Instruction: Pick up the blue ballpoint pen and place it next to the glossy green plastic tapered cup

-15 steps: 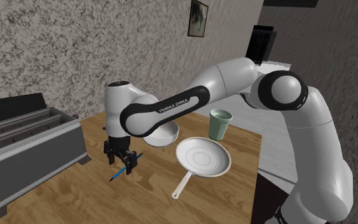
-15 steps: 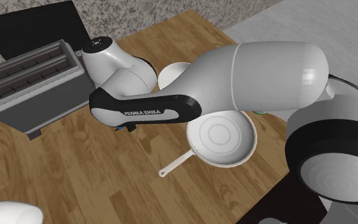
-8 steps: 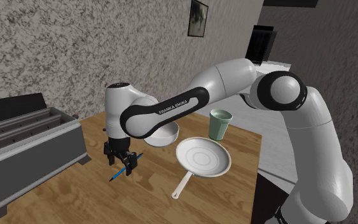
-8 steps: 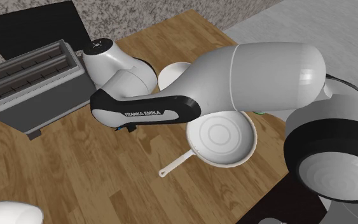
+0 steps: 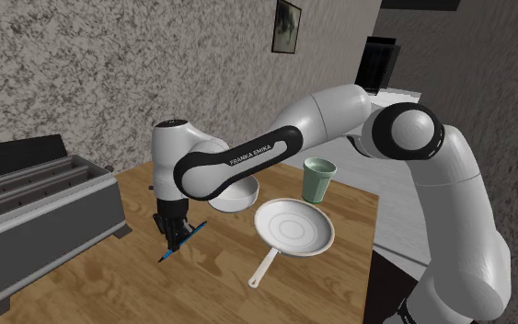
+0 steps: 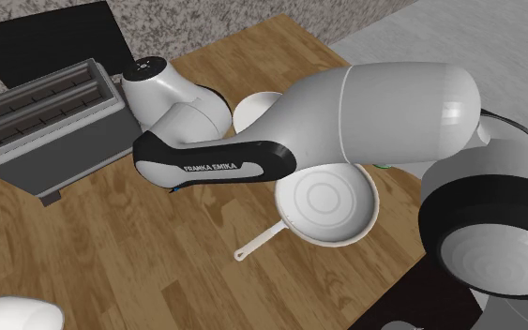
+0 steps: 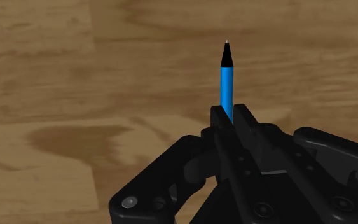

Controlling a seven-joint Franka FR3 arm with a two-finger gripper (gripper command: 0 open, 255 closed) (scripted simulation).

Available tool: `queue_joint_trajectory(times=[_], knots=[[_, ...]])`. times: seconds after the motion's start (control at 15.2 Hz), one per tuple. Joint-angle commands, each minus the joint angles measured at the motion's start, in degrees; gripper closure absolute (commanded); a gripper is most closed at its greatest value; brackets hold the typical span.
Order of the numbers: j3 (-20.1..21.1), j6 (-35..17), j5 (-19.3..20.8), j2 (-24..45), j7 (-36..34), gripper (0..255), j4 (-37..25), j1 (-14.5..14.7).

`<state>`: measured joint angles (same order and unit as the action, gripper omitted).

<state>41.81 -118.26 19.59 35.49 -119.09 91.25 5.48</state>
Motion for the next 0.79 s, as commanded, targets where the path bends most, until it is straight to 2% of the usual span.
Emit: queue_joint_trajectory(times=[0.0,0.73], knots=[[0.0,0.0,0.0,0.0,0.0,255,0.0,0.0],[1.5,6.0,-2.1,-2.9,0.9,255,-3.7,-0.5]])
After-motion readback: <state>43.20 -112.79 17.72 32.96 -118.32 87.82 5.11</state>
